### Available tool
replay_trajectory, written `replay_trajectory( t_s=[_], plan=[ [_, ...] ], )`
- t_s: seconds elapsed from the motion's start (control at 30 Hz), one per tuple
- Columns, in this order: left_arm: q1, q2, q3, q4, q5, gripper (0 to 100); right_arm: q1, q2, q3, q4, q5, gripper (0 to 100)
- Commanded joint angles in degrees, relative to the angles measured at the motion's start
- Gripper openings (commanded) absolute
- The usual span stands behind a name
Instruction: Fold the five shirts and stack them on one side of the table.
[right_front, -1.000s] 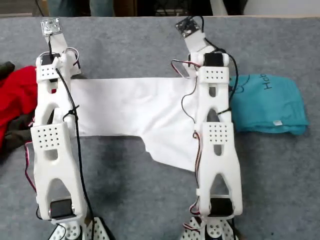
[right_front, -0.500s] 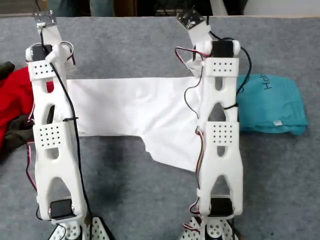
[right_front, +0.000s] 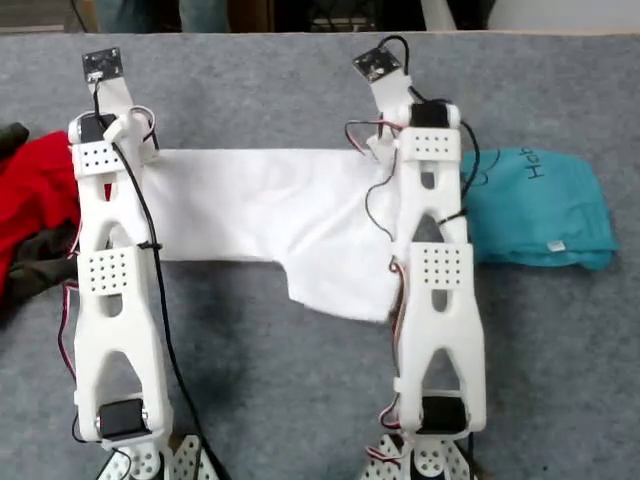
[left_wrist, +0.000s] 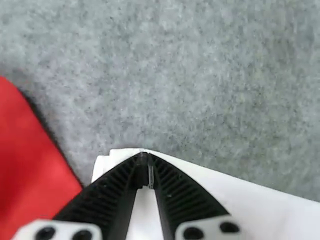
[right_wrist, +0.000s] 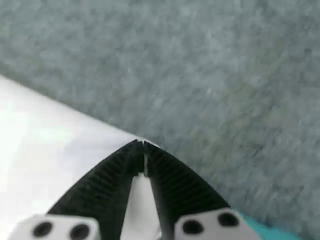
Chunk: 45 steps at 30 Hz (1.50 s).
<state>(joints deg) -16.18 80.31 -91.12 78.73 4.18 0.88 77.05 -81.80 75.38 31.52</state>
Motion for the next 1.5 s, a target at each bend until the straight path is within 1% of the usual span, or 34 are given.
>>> replay_trajectory(
  t_s=[0.0,0.07,0.23,0.3,0.37,0.5,0.57,0.67,0.77,0.87,0.93,1.0,1.07,1.13,1.27,1.4,1.47],
  plan=[
    [-1.3,-0.4,-2.2,-1.1,0.6,3,0.7,-0.2,-0.9,-4.5,-0.1,1.5],
    [-1.5,-0.9,-2.2,0.3,0.6,3,0.5,-1.1,-3.0,-0.4,0.1,1.5],
    [-1.5,-1.8,-4.4,4.7,0.5,3,0.4,-4.4,-14.3,15.7,0.2,1.5],
    [-1.5,-4.4,-4.4,7.7,0.4,3,0.4,-7.3,-14.0,20.3,0.8,1.5],
    [-1.5,-6.9,-4.4,10.0,0.4,3,-0.2,-10.7,-13.7,25.1,3.5,1.5],
    [-1.5,-13.9,-4.4,13.7,0.4,3,-0.4,-17.3,-12.9,26.0,5.4,1.5],
    [-1.3,-18.2,-4.4,17.1,0.5,3,-1.1,-21.4,-10.6,26.1,6.6,1.5],
    [-0.5,-24.2,-4.3,22.4,0.5,3,-2.7,-30.2,-1.4,26.1,9.6,1.5],
    [-1.9,-29.1,-4.0,22.4,0.6,3,-5.2,-41.2,13.8,26.0,14.0,1.5],
    [-3.0,-32.9,-3.6,22.5,-0.6,3,-8.8,-53.1,31.8,25.8,20.5,1.6],
    [-3.3,-35.4,-0.7,22.7,-1.3,3,-11.4,-60.7,43.3,25.7,24.3,1.8],
    [-3.9,-40.1,4.9,22.8,-1.3,3,-13.1,-67.6,54.3,23.3,26.6,1.9],
    [-3.9,-46.8,14.5,22.8,-1.2,3,-14.2,-73.5,65.1,18.7,27.3,2.3],
    [-3.2,-55.3,27.1,22.6,-1.0,3,-15.6,-78.4,76.2,13.1,28.5,6.4],
    [-0.7,-74.2,55.3,21.4,-1.5,3,-17.8,-85.4,96.2,3.3,28.2,16.5],
    [-0.3,-90.3,82.8,12.3,-1.8,3,-21.7,-89.8,110.4,-1.8,25.1,18.4],
    [-1.1,-96.5,94.5,7.3,-4.2,3,-23.0,-90.9,115.2,-4.4,24.3,18.4]
  ],
)
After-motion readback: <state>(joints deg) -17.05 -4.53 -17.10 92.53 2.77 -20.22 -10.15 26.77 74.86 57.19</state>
